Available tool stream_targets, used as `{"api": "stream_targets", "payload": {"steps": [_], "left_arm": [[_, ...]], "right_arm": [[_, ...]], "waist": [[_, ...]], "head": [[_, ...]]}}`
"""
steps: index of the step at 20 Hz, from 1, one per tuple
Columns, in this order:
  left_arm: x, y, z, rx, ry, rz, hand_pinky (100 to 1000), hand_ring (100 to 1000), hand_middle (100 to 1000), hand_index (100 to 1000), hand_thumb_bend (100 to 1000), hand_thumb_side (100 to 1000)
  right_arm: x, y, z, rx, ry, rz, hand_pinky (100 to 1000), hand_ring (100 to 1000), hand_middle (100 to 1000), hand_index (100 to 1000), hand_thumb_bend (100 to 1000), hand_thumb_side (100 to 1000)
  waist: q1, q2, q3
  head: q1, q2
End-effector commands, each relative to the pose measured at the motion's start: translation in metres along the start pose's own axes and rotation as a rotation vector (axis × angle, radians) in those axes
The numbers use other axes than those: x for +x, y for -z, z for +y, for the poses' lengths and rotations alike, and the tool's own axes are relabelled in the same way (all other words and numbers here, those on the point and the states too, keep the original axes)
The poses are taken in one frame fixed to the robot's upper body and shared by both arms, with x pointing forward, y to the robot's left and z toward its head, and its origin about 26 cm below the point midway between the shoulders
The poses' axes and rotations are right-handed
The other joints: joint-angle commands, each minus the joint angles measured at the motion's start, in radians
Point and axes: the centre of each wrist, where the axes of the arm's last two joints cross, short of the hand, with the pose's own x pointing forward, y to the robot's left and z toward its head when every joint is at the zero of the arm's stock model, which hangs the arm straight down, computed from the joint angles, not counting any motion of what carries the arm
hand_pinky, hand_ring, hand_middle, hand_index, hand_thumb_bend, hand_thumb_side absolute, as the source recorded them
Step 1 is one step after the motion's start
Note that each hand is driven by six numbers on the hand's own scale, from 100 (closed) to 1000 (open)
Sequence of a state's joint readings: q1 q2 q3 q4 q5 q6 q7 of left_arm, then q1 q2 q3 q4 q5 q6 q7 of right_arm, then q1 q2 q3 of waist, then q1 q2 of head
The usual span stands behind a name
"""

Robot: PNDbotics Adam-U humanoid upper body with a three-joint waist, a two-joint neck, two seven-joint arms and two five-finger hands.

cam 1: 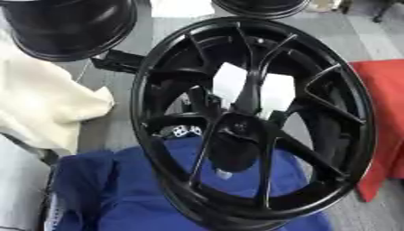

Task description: Pull the pin out of the wheel hub.

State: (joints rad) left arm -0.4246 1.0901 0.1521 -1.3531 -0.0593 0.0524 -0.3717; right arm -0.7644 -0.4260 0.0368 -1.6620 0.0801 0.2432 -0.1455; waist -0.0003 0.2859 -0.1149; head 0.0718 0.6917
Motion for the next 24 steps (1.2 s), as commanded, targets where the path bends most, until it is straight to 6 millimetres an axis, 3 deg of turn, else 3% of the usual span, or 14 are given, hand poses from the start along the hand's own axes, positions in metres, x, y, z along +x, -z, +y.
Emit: {"api": "stream_targets", "payload": {"steps": [1, 5, 12, 17, 24], "left_arm": [[0.01, -0.004, 0.02, 0.091, 0.019, -0.023, 794, 846, 759, 805, 100, 621], [0.015, -0.004, 0.022, 0.213, -0.04, -0.053, 753, 778, 676, 736, 100, 568], [0.046, -0.004, 0.012, 0.396, -0.199, -0.19, 708, 730, 614, 693, 100, 609], [0.078, -0.009, -0.013, 0.501, -0.389, -0.314, 695, 725, 614, 700, 100, 645], [0.113, -0.026, -0.064, 0.615, -0.634, -0.382, 690, 736, 636, 731, 100, 671]], "right_arm": [[0.01, 0.003, -0.007, -0.018, -0.012, -0.036, 678, 568, 561, 698, 100, 690], [0.01, 0.003, -0.007, -0.017, -0.012, -0.036, 679, 568, 561, 698, 100, 690], [0.012, 0.004, -0.006, -0.012, -0.01, -0.04, 679, 568, 561, 698, 100, 689], [0.016, 0.005, -0.004, -0.01, -0.007, -0.055, 679, 569, 562, 699, 100, 688], [0.021, 0.006, -0.002, -0.013, 0.008, -0.075, 679, 570, 563, 699, 100, 689]], "waist": [[0.0, -0.028, 0.003], [-0.001, -0.031, 0.003], [-0.004, -0.035, 0.003], [-0.006, -0.038, 0.002], [-0.014, -0.036, -0.001]], "head": [[0.001, -0.004], [0.001, -0.002], [0.002, 0.0], [0.006, 0.001], [0.017, 0.001]]}}
